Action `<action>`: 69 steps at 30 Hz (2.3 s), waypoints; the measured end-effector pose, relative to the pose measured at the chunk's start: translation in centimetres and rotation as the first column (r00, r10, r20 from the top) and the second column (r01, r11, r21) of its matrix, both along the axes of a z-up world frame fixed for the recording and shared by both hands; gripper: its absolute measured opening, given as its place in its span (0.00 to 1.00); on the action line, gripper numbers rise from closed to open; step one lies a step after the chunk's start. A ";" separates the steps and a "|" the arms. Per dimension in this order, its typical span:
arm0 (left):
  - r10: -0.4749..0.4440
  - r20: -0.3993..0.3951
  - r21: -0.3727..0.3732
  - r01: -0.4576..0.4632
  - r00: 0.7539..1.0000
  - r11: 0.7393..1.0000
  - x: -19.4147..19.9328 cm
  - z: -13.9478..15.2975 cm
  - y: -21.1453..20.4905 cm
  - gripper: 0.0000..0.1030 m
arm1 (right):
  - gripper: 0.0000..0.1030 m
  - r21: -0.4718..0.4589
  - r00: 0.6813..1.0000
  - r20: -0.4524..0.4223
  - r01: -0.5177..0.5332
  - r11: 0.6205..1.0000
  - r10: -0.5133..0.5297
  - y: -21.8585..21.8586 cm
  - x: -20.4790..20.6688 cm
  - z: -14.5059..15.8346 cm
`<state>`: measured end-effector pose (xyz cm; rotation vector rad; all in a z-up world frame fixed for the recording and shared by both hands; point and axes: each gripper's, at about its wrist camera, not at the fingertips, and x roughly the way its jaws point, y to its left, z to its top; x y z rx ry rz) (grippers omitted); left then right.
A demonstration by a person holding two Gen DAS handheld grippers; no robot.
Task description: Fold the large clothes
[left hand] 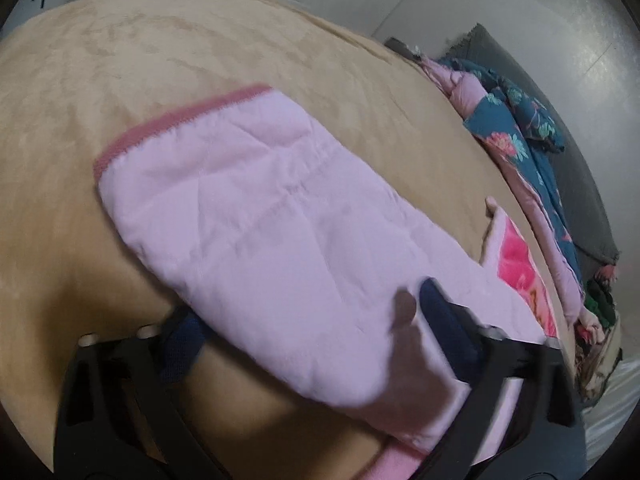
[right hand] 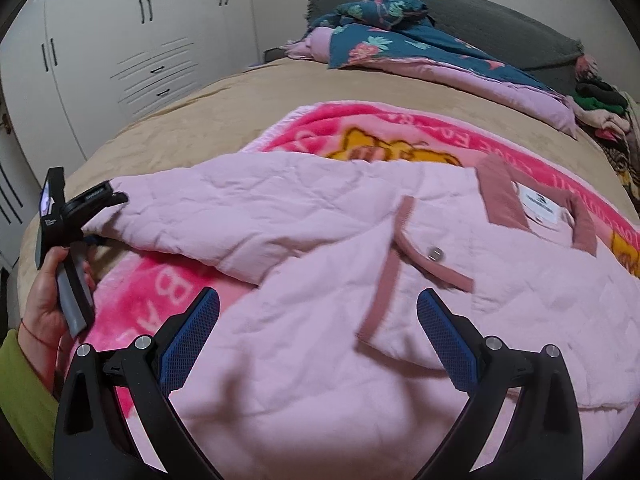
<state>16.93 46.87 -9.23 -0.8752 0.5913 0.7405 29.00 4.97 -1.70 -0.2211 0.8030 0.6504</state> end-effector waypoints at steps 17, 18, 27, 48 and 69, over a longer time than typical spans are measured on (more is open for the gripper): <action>-0.130 0.214 0.231 0.080 0.968 0.970 -3.1 12.5 -5.8 0.11 | 0.96 0.033 0.996 0.026 0.086 0.996 -0.087 -6.9 -2.0 1.3; -0.152 0.233 0.236 0.095 0.961 0.967 -3.2 13.5 -7.0 0.11 | 0.96 0.035 0.995 0.032 0.096 0.995 -0.097 -7.6 -2.2 1.5; -0.342 0.224 0.391 0.238 0.913 0.889 -1.4 21.4 -16.4 0.11 | 0.96 0.057 0.986 0.077 0.140 0.988 -0.145 -13.2 -4.7 3.3; -0.546 0.102 0.550 0.411 0.832 0.728 1.8 27.3 -30.8 0.10 | 0.96 0.198 0.951 0.085 0.275 0.941 -0.296 -25.8 -7.9 5.6; -0.696 0.003 0.546 0.582 0.718 0.603 6.1 24.7 -41.3 0.10 | 0.96 0.249 0.909 0.052 0.390 0.887 -0.414 -33.2 -7.7 4.7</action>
